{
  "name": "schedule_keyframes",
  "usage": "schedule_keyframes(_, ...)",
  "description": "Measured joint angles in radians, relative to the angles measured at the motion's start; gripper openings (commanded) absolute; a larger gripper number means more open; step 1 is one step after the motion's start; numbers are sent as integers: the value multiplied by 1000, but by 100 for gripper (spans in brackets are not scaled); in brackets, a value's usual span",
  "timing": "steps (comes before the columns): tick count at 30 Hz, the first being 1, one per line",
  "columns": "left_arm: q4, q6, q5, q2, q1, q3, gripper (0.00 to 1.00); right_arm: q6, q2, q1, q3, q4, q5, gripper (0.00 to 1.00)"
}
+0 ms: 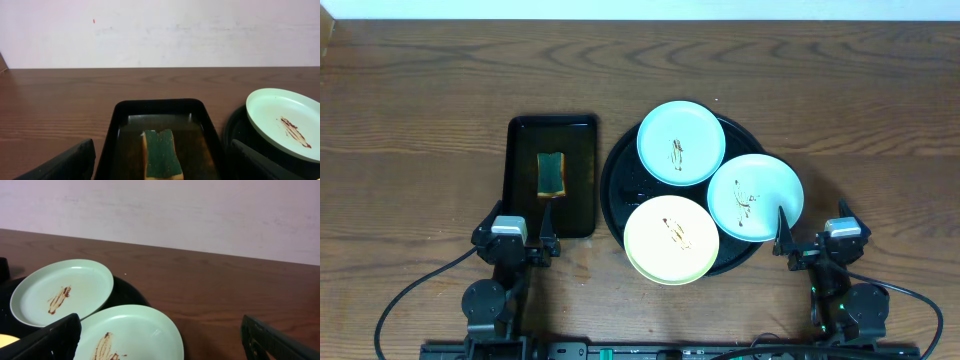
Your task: Clean dirty plates on tray and stack at the side
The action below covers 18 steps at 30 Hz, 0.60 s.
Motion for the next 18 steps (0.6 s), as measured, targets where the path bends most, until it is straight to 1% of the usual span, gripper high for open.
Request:
schedule_keyframes(8, 0, 0, 0, 0, 0, 0, 84, -2, 0, 0, 0, 3, 10, 99)
schedule_keyframes(13, -3, -10, 0, 0, 0, 0, 84, 23, 0, 0, 0, 8, 14, 99)
schedule_keyframes(18, -70, -36, 1, 11, 0, 33, 84, 30, 0, 0, 8, -21, 20, 99)
